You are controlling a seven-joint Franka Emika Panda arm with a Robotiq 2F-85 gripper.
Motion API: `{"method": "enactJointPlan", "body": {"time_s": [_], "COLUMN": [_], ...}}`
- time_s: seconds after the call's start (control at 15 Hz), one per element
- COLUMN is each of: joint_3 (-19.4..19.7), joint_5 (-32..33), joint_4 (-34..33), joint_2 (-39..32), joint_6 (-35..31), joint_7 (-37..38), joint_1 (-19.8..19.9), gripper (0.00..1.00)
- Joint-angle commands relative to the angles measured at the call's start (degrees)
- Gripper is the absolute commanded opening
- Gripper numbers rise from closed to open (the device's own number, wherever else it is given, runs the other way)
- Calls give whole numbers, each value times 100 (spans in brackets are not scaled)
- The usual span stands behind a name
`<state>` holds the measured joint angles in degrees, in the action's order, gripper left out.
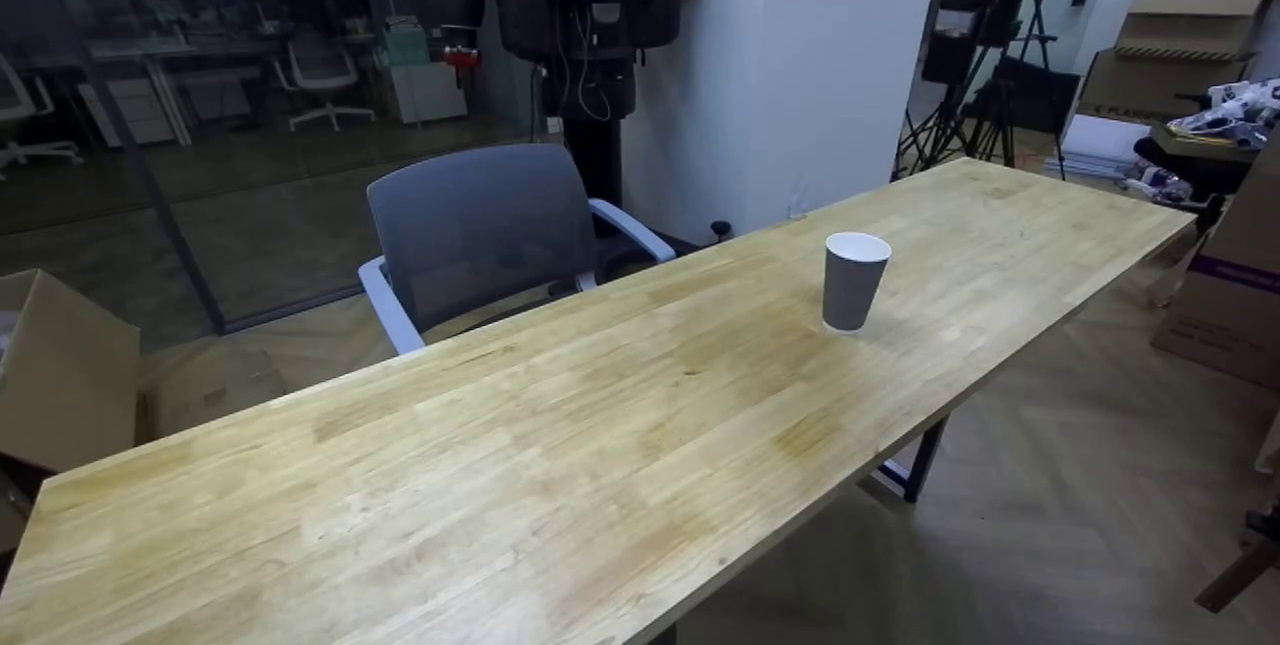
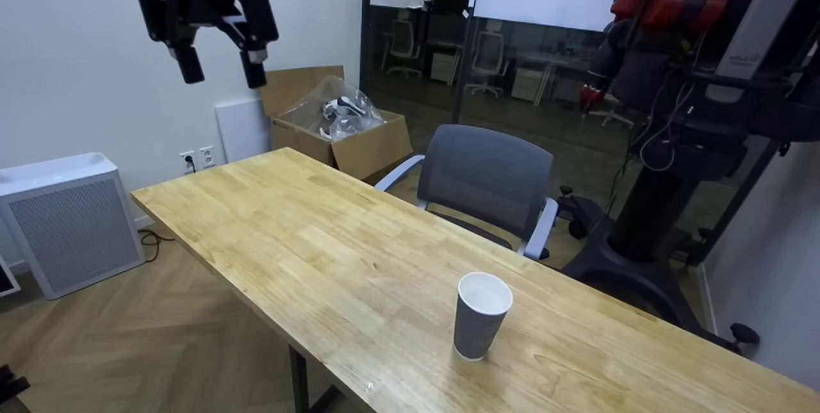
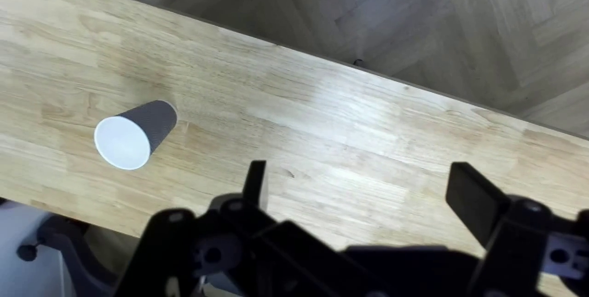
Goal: Pick up the cup and move it to the center of the table
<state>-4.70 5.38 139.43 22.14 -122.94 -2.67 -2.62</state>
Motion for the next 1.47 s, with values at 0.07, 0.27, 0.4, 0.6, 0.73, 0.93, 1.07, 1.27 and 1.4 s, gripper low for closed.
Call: {"method": "enactJointPlan", "body": {"time_s": [0.07, 0.27, 0.4, 0.6, 0.73, 0.93, 1.07, 1.27, 1.4], "joint_3": [137, 272, 380, 378, 668, 1381, 1129, 1461, 1458], "joint_5": [1221, 1373, 1424, 1243, 592, -830, -793, -1345, -1360], "joint_4": [254, 318, 380, 436, 400, 332, 426, 373, 366], "joint_2": [-336, -373, -477, -441, -656, -1013, -867, -1080, -1090], "joint_6": [-797, -871, -981, -1340, -1931, -2492, -2321, -2371, -2371], "joint_7": [843, 711, 640, 526, 3, -1543, -1406, -2014, -2018], "joint_1": [730, 798, 900, 715, 550, 24, 269, 46, 8], "gripper": [100, 100, 100, 100, 100, 100, 100, 100, 100]}}
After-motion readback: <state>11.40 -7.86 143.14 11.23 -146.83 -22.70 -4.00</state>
